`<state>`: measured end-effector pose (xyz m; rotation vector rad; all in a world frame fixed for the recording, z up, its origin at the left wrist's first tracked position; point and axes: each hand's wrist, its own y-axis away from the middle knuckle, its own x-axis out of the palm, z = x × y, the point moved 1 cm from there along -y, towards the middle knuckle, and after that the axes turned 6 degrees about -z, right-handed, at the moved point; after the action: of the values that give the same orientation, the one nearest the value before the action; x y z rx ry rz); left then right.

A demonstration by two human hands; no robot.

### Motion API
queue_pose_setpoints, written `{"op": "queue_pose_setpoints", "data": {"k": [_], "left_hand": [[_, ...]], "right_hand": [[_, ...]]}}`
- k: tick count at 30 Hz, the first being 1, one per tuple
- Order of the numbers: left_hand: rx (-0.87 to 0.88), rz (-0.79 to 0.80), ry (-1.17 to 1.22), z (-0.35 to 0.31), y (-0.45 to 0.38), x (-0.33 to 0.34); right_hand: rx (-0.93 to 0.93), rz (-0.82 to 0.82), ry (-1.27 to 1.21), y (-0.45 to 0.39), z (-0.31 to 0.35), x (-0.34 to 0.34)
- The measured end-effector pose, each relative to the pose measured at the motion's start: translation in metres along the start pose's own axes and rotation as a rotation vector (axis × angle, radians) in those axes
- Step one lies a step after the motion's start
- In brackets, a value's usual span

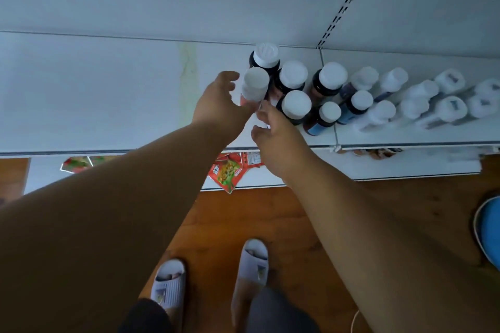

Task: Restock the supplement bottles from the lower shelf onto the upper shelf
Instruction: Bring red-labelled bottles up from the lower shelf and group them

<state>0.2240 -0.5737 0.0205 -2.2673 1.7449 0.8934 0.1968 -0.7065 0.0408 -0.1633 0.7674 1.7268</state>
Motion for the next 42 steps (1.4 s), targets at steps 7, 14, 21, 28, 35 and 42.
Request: {"op": "queue_pose_setpoints", "data": {"k": [7, 14, 21, 28, 35, 42], "left_hand": [[0.086, -0.057, -0.108, -0.010, -0.032, 0.023], [-0.046, -0.104, 0.160, -0.004, 0.022, -0.035], [-0.303, -0.039, 0.466, -0.060, 0.167, -0.154], [-0.107, 0.166, 0.657, -0.146, 0.246, -0.277], [0.219, 0.369, 0.761, -0.227, 0.243, -0.361], [0.259, 0.206, 0.721, -0.277, 0.239, -0.375]], "right_hand": [[0.082, 0.044, -0.071, -0.008, -0.028, 0.007], [0.132, -0.100, -0.202, 0.030, -0.004, 0.005], [0.155, 0.081, -0.404, 0.166, 0.092, -0.017], [0.113, 0.246, -0.782, 0.263, 0.218, -0.071], [-0.055, 0.320, -1.019, 0.301, 0.319, -0.086], [-0.264, 0.054, -0.732, 0.309, 0.344, -0.099]]}}
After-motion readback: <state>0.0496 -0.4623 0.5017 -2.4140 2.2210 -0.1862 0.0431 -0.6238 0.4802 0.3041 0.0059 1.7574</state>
